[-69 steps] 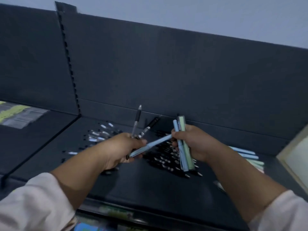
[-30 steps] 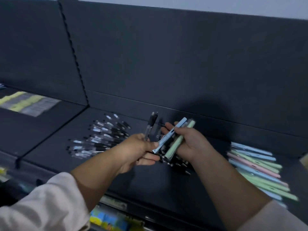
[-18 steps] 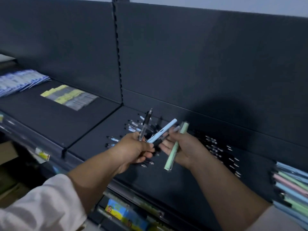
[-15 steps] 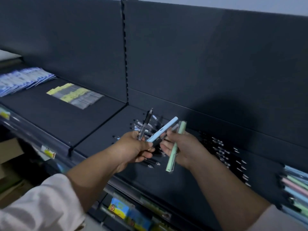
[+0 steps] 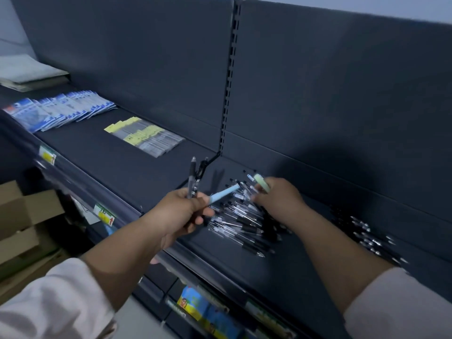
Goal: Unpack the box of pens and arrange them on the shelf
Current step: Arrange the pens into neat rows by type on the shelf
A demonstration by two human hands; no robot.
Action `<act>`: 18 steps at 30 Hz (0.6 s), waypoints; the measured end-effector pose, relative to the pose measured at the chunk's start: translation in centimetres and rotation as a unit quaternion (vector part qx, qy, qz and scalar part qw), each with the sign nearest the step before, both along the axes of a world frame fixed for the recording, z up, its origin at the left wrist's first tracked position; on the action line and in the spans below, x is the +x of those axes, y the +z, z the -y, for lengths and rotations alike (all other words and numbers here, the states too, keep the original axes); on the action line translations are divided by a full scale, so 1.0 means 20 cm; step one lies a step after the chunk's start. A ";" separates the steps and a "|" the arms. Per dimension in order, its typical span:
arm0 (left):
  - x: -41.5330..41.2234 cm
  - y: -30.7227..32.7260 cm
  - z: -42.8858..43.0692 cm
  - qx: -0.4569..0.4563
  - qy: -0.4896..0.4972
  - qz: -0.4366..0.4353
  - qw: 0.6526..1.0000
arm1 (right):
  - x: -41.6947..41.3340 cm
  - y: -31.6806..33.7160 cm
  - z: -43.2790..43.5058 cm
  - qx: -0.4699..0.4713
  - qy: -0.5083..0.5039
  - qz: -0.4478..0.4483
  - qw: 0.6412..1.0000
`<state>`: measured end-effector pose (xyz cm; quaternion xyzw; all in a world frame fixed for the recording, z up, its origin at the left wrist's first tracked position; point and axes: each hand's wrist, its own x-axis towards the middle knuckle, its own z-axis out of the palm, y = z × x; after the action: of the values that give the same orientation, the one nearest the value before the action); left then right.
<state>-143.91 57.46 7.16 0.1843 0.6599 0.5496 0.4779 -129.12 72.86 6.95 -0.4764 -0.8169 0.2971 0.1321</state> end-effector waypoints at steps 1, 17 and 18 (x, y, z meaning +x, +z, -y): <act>-0.02 -0.01 0.00 0.002 0.007 0.007 1.000 | -0.01 0.00 0.00 0.004 -0.013 -0.021 1.000; 0.32 0.04 -0.28 0.015 -0.149 -0.057 0.987 | 0.50 0.12 0.03 -0.326 -0.212 -0.359 0.849; 0.37 0.05 -0.31 0.015 -0.158 -0.068 0.985 | 0.59 0.13 0.02 -0.323 -0.230 -0.366 0.842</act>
<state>-136.53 63.60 8.07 0.3306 0.6452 0.4634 0.5095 -117.41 72.51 9.51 -0.5224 -0.4340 0.6582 0.3248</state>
